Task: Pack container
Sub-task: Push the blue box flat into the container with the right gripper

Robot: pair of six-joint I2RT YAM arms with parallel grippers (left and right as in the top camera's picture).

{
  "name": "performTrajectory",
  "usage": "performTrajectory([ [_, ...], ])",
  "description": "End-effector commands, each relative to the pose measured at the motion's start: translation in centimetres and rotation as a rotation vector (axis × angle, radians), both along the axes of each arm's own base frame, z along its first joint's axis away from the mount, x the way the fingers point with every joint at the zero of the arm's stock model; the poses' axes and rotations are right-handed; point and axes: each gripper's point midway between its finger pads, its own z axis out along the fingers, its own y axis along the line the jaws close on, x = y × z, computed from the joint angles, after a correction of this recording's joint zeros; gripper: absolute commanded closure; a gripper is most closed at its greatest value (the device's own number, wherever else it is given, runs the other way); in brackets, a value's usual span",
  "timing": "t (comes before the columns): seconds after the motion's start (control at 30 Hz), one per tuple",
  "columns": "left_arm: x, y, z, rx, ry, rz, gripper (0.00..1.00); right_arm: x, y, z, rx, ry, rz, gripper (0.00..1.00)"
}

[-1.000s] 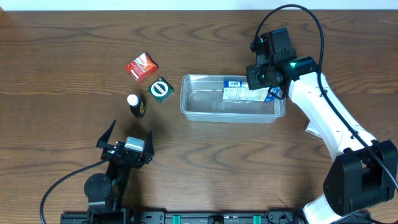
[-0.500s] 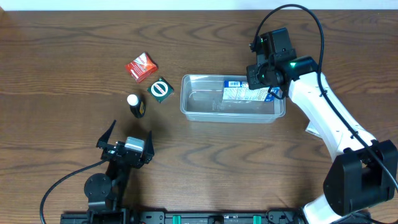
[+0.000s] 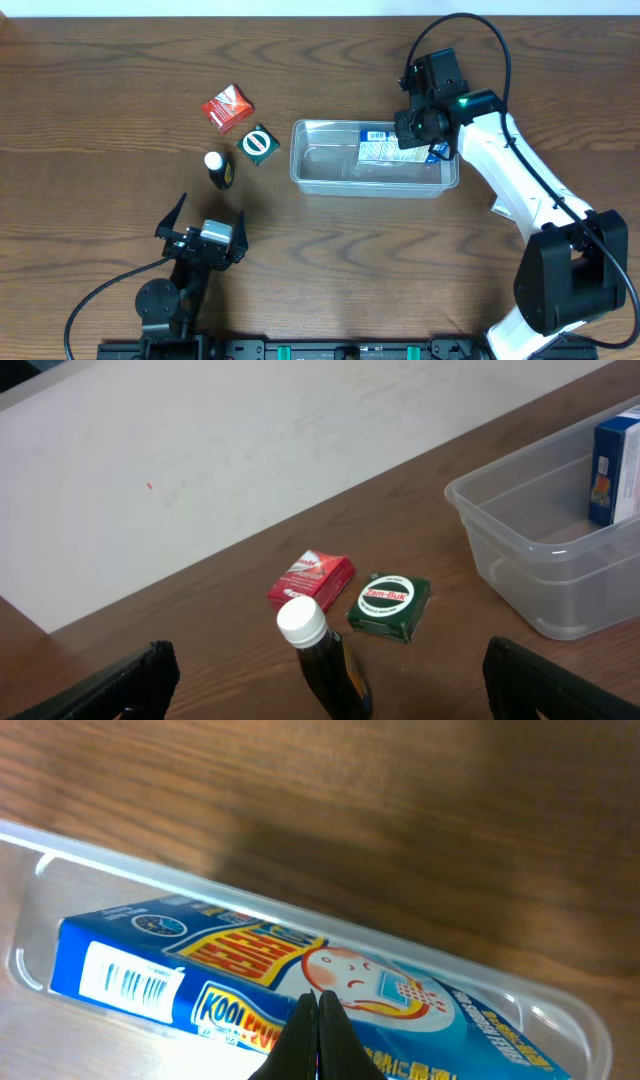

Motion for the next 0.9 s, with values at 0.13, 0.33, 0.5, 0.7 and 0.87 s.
performTrajectory([
  [0.13, 0.1, 0.3, -1.7, -0.014, 0.042, 0.014, 0.02, -1.4, 0.1, -0.9, 0.017, 0.078, -0.005, 0.99],
  [0.33, 0.1, 0.3, -1.7, -0.014, 0.042, 0.014, 0.02, -2.0, 0.7, -0.9, 0.046, 0.103, 0.01, 0.99],
  [0.5, 0.1, 0.3, -1.7, -0.014, 0.042, 0.014, 0.02, -1.9, 0.5, -0.5, 0.048, 0.098, 0.007, 0.98],
  [0.7, 0.1, 0.3, -1.7, -0.014, 0.042, 0.014, 0.02, -2.3, 0.7, 1.7, 0.069, 0.097, 0.04, 0.93],
  [0.87, 0.1, 0.3, -1.7, -0.014, 0.042, 0.014, 0.02, -4.4, 0.2, 2.3, 0.042, 0.184, 0.054, 0.92],
])
